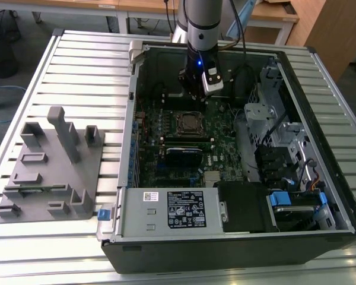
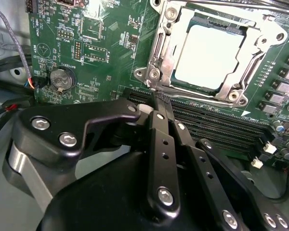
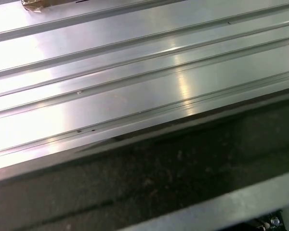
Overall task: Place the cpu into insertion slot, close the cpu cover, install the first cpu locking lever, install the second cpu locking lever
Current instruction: 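Install the first cpu locking lever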
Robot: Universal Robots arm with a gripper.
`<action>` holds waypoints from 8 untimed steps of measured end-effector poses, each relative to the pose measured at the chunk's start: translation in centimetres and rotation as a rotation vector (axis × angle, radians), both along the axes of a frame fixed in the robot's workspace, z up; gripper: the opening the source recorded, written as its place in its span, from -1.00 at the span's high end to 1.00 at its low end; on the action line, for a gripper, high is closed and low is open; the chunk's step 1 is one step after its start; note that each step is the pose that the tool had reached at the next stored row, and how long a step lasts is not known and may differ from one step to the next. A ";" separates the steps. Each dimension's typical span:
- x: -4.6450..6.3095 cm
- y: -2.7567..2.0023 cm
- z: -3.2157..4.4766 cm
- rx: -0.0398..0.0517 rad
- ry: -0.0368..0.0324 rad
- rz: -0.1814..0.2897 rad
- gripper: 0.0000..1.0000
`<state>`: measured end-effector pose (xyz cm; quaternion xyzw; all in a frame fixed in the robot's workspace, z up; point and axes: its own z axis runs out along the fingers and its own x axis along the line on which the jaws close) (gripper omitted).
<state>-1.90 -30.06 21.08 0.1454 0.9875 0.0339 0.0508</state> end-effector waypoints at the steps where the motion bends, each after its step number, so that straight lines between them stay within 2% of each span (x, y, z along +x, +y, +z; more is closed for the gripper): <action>1: 0.0 0.00 0.00 -0.0020 0.0000 0.000 0.79; 5: -0.3 -0.01 0.00 -0.0143 0.0001 0.000 0.79; 8: -0.4 -0.06 -0.04 -0.0161 0.0002 0.000 0.79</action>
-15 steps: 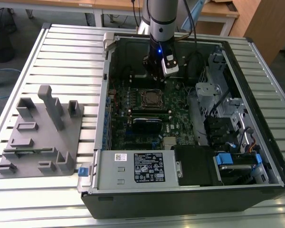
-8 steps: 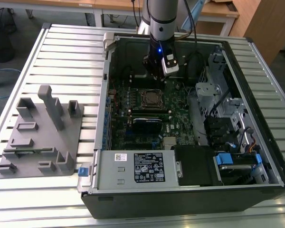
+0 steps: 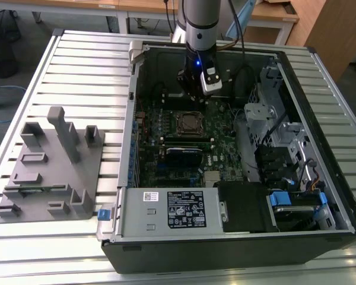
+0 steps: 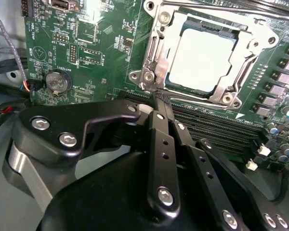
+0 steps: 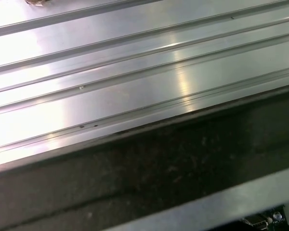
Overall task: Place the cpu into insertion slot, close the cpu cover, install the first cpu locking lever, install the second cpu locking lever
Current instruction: 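Install the first cpu locking lever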
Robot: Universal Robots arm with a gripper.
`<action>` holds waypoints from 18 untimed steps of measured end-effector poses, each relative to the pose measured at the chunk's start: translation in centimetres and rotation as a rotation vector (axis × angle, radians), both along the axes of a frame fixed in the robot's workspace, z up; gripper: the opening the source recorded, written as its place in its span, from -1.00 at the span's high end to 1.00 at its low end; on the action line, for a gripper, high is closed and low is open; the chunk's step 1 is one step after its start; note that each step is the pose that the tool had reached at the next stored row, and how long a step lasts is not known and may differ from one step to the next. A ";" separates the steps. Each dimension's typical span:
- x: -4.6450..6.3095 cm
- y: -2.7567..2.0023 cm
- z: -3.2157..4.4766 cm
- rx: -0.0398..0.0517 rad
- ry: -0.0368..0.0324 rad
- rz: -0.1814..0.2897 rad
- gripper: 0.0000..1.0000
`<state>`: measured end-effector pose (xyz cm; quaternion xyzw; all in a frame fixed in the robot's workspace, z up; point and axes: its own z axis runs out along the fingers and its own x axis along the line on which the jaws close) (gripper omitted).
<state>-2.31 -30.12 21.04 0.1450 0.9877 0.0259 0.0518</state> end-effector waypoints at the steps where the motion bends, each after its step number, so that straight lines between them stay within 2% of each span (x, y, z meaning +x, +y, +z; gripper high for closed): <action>1: -0.1 -0.02 -0.01 -0.0002 0.0000 0.000 0.79; 18: -0.5 -0.22 -0.03 -0.0007 -0.0001 0.000 0.79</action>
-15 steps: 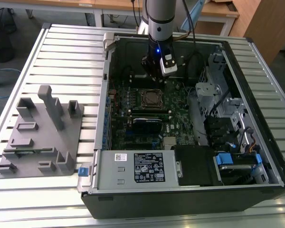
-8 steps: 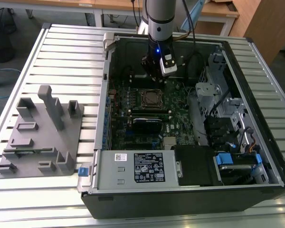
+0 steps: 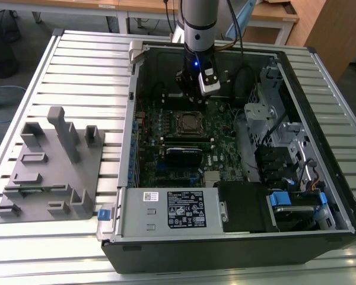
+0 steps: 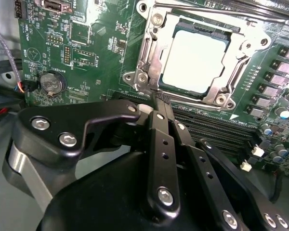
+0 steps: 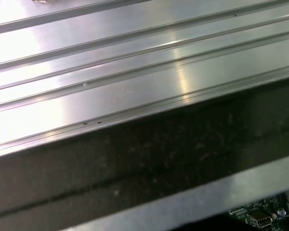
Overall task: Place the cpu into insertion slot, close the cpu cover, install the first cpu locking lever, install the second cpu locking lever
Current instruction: 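Install the first cpu locking lever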
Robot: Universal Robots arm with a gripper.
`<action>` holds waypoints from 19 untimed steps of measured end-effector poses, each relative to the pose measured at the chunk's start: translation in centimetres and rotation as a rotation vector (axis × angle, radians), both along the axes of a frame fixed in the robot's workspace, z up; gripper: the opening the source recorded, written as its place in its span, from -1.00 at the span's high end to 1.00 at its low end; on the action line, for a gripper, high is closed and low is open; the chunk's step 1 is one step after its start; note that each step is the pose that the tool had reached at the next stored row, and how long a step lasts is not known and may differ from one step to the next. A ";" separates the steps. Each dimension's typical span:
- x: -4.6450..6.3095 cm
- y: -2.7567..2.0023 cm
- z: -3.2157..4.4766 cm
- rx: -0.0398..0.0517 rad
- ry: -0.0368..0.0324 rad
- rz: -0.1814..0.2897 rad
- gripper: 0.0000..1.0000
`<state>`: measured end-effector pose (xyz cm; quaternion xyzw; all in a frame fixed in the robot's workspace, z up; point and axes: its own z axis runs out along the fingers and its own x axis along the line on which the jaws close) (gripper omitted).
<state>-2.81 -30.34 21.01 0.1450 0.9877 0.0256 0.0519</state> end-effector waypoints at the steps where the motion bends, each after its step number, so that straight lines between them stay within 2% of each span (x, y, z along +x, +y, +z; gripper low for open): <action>1: 0.0 -0.03 0.00 0.0000 0.0000 0.000 0.79; 11: -0.2 -0.56 -0.02 -0.0011 0.0001 0.000 0.79; 19: -0.4 -0.74 -0.05 -0.0041 0.0000 0.007 0.79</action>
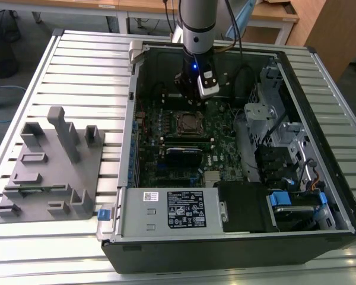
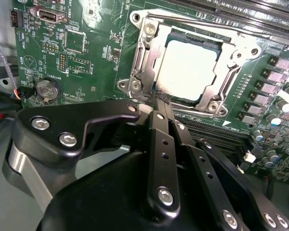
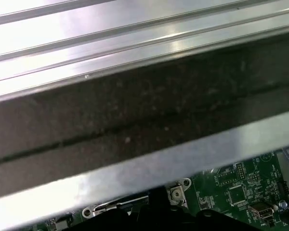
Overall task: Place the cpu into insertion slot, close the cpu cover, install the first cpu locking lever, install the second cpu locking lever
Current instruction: 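Install the first cpu locking lever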
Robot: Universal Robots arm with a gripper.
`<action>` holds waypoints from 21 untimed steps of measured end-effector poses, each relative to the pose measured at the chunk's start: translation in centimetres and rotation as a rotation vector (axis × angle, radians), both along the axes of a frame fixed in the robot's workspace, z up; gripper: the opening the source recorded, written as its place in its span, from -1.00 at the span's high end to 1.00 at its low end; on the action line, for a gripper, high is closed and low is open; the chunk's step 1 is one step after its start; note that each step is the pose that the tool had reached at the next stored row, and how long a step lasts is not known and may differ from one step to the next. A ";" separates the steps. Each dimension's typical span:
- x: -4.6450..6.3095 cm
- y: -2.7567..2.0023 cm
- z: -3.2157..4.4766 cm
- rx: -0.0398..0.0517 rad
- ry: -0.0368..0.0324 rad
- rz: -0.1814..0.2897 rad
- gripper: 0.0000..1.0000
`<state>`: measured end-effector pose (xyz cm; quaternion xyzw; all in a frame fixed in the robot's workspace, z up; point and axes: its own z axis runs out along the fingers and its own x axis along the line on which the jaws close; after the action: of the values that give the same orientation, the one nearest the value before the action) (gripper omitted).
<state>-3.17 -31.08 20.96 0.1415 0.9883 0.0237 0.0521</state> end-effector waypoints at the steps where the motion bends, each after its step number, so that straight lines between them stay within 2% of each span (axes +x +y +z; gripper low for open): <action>1: 0.0 -0.04 0.00 -0.0003 0.0001 0.003 0.79; 8: -0.6 -0.37 -0.03 -0.0042 0.0002 0.021 0.79; 10: -0.8 -0.43 -0.04 -0.0121 0.0017 0.023 0.79; 14: -1.0 -0.52 -0.03 -0.0375 0.0099 0.026 0.79; 15: -1.0 -0.52 -0.03 -0.0409 0.0103 0.027 0.79; 21: -1.0 -0.53 -0.03 -0.0423 0.0105 0.027 0.79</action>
<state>-4.19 -31.60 20.93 0.1273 0.9906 0.0028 0.0496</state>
